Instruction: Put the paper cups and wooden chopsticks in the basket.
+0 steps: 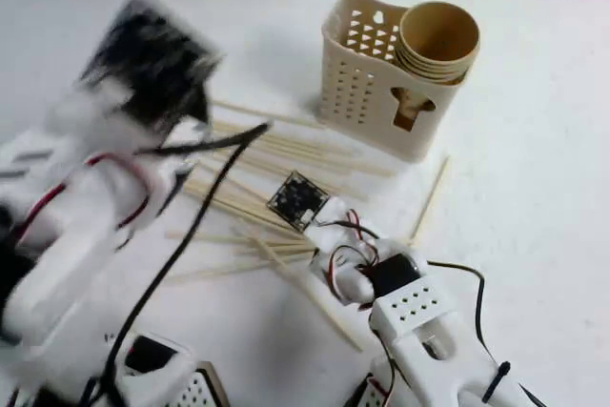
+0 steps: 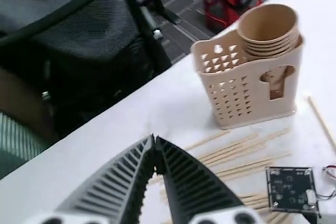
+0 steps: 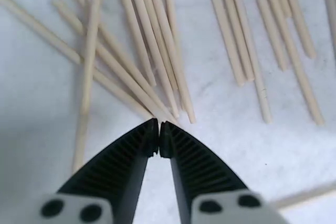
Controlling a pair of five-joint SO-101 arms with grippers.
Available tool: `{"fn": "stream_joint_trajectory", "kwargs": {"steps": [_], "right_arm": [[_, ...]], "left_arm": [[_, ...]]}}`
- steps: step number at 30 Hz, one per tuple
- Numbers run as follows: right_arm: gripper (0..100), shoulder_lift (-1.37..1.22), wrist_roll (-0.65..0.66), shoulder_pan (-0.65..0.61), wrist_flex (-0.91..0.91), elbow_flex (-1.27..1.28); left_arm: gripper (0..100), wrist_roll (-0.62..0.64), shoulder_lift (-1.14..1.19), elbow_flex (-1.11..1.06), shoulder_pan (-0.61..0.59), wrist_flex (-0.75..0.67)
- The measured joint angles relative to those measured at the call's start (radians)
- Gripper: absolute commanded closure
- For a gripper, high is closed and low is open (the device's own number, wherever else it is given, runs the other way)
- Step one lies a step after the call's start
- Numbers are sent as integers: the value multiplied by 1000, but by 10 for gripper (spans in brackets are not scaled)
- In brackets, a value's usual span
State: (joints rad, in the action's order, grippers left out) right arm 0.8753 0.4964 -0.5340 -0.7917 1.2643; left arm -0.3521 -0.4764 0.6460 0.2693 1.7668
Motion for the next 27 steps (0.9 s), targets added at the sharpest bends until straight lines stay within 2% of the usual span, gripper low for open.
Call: {"fn": "stream_joint_trajectory", "kwargs": {"steps": [8,15,19,23,27], "right_arm": [[974,0,0,0,0,0],[974,0,0,0,0,0],[974,0,0,0,0,0],[974,0,0,0,0,0],[974,0,0,0,0,0]], "left_arm": [[973,-2,-353,-471,-241,-163],[973,-2,-629,-1023,-454,-410],[973,2,-741,-1318,-535,-532],[972,58,-852,-1554,-612,-634],[972,71,-939,-1763,-624,-709]]}}
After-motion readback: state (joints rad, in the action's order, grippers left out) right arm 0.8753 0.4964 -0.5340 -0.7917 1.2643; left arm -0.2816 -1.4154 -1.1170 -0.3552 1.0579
